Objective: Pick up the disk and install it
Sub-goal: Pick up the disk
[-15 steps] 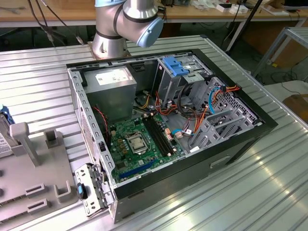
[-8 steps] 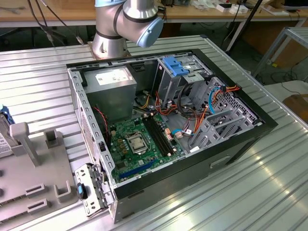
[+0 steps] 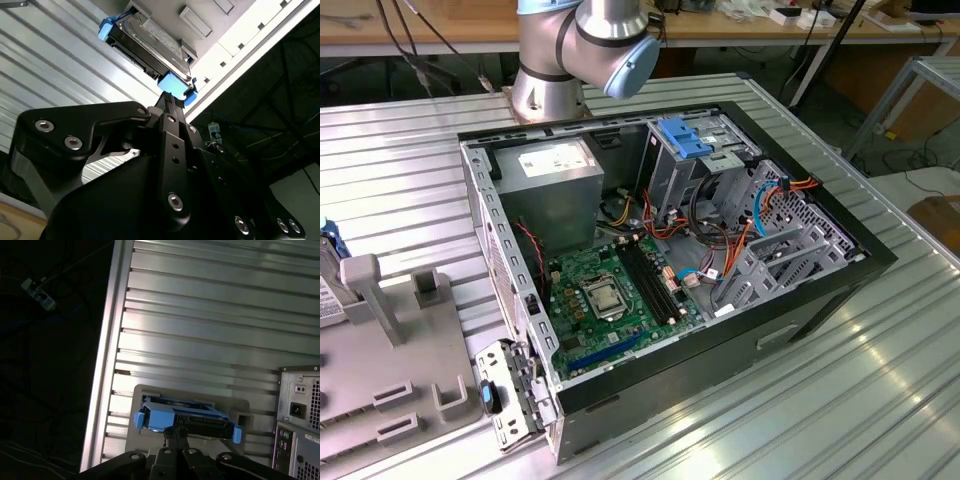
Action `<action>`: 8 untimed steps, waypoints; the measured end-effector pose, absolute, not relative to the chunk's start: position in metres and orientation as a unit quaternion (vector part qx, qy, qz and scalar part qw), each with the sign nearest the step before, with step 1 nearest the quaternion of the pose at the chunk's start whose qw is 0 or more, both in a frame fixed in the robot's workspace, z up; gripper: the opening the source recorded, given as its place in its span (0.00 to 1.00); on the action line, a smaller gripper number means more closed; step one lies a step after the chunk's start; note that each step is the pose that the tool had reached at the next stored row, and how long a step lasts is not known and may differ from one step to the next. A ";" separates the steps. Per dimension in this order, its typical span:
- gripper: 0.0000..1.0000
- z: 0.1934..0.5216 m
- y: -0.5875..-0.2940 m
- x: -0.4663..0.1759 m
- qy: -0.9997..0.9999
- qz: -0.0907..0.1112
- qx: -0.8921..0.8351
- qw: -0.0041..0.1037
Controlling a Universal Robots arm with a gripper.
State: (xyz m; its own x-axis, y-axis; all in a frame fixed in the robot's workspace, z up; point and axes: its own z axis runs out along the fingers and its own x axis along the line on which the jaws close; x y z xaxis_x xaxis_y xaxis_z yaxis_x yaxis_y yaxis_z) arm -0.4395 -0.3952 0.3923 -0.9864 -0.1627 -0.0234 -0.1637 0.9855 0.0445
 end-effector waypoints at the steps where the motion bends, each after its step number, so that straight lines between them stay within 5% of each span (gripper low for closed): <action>1: 0.11 0.392 -0.395 -0.440 0.996 0.023 -0.091 0.010; 8: 0.11 0.392 -0.395 -0.440 0.986 0.024 -0.166 0.008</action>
State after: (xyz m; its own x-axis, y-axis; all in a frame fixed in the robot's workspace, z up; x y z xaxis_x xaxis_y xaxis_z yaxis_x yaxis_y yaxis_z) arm -0.4395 -0.3952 0.3923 -0.9450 -0.3262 -0.0232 -0.3269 0.9440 0.0445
